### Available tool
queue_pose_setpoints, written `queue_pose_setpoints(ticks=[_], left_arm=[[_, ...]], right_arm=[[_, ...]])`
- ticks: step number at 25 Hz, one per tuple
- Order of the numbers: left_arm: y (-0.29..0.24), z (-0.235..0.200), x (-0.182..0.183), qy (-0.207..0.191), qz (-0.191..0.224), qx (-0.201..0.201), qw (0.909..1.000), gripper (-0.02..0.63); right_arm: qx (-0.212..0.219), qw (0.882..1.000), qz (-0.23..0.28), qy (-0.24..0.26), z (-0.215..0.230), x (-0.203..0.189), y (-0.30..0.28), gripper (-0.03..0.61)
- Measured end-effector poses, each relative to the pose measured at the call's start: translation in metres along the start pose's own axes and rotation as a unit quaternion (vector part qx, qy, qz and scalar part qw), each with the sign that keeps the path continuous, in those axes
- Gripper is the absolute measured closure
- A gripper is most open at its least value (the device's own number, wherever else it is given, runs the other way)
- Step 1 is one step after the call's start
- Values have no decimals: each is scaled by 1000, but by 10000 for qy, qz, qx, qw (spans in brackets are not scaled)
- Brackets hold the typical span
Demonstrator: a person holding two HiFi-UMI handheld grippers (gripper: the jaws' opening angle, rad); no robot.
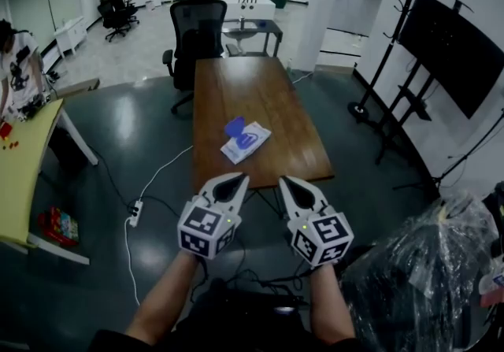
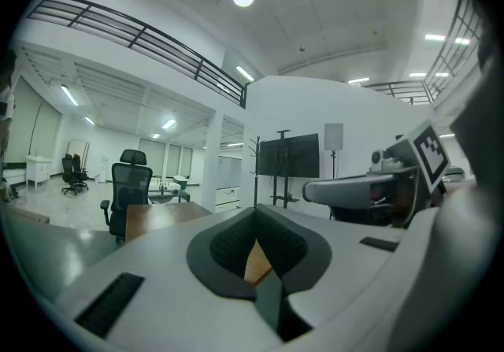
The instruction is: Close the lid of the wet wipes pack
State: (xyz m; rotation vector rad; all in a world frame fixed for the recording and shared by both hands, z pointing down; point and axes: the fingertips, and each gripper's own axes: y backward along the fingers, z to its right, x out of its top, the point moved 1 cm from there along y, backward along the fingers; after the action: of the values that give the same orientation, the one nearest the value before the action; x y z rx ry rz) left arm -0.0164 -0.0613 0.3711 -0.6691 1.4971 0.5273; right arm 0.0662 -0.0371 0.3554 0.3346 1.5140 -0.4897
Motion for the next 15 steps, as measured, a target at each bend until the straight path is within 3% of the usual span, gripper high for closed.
queue_pose_setpoints(ticks=[8,15], left_arm=[[-14,-61,-16,195,-152,-208,9995,607],[-51,-98,-27,230,-314,-61,9992,607]], right_arm=[[-277,9992,-286,-32,-8,-11,-59,568],[-254,9990,-360,-104,23,-16,-104,568]])
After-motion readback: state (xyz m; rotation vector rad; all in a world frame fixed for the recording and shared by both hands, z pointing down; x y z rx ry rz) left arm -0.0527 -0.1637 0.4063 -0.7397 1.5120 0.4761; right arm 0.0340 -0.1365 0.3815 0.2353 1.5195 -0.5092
